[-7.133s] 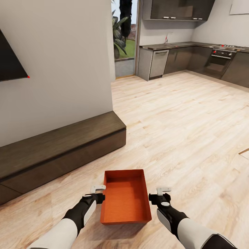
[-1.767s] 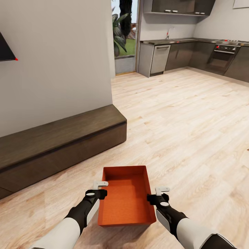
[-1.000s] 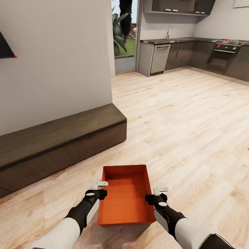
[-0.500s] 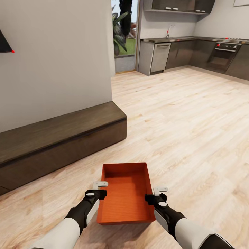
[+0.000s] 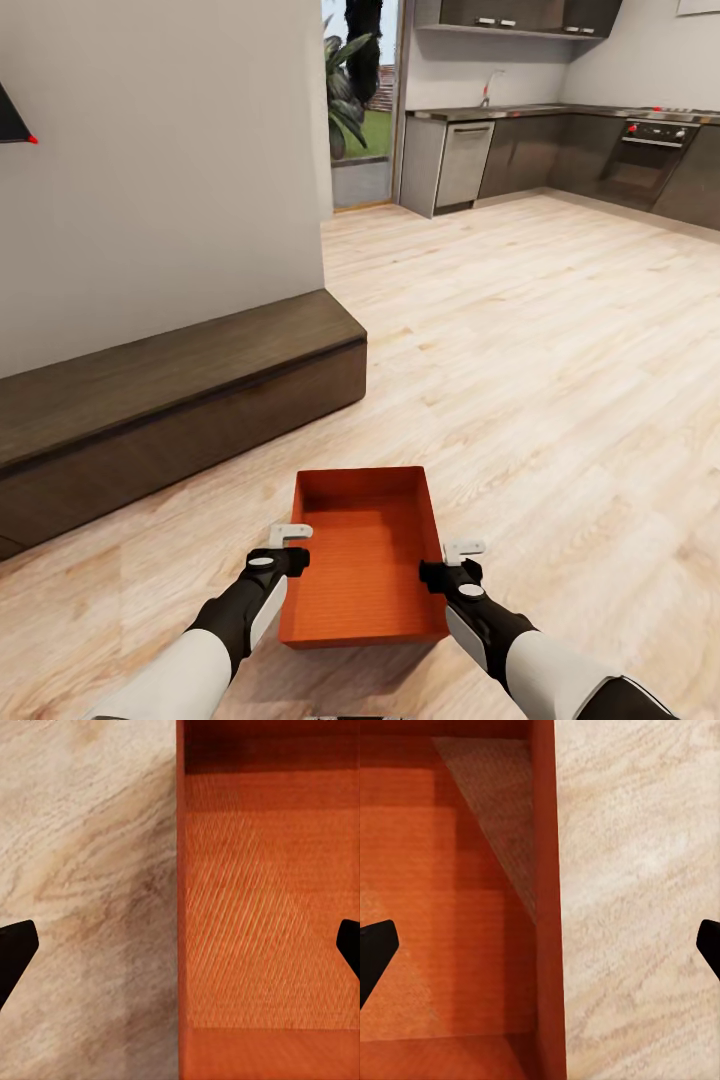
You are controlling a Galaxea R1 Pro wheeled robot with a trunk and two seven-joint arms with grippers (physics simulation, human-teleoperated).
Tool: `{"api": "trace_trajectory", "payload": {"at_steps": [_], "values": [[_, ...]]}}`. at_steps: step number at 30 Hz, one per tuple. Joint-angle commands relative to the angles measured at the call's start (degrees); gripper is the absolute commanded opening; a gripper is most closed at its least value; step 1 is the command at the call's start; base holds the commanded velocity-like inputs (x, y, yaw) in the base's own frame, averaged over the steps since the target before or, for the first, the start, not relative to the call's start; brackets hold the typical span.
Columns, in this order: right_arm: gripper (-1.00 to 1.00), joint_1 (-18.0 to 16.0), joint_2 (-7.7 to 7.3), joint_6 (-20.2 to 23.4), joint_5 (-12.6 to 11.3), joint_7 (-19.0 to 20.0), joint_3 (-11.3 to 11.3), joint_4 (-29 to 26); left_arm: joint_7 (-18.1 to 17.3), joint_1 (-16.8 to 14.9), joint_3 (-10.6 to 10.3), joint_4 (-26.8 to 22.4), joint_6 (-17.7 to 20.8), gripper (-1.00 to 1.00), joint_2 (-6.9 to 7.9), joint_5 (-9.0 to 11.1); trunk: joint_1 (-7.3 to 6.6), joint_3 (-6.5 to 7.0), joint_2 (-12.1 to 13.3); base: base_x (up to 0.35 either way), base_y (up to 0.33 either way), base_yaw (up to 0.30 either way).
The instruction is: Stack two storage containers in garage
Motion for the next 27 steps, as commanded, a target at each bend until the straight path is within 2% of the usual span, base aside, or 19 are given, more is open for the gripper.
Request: {"api": "trace_trajectory", "payload": {"at_steps": [1, 3, 27], "values": [[1.00, 0.0, 0.00, -0.2, -0.6, -0.2, 0.5, 0.0, 0.4, 0.0, -0.4, -0.1, 0.3, 1.00, 0.04, 0.2, -0.01, -0.04, 0.0, 0.000, 0.000, 0.000], [1.00, 0.0, 0.00, -0.2, -0.6, -0.2, 0.5, 0.0, 0.4, 0.0, -0.4, -0.1, 0.3, 1.00, 0.04, 0.2, -0.01, -0.04, 0.0, 0.000, 0.000, 0.000], [1.00, 0.0, -0.03, -0.2, -0.6, -0.2, 0.5, 0.0, 0.4, 0.0, -0.4, 0.0, 0.3, 1.00, 0.11, 0.3, 5.26, -4.35, -9.6, 0.000, 0.000, 0.000]]}}
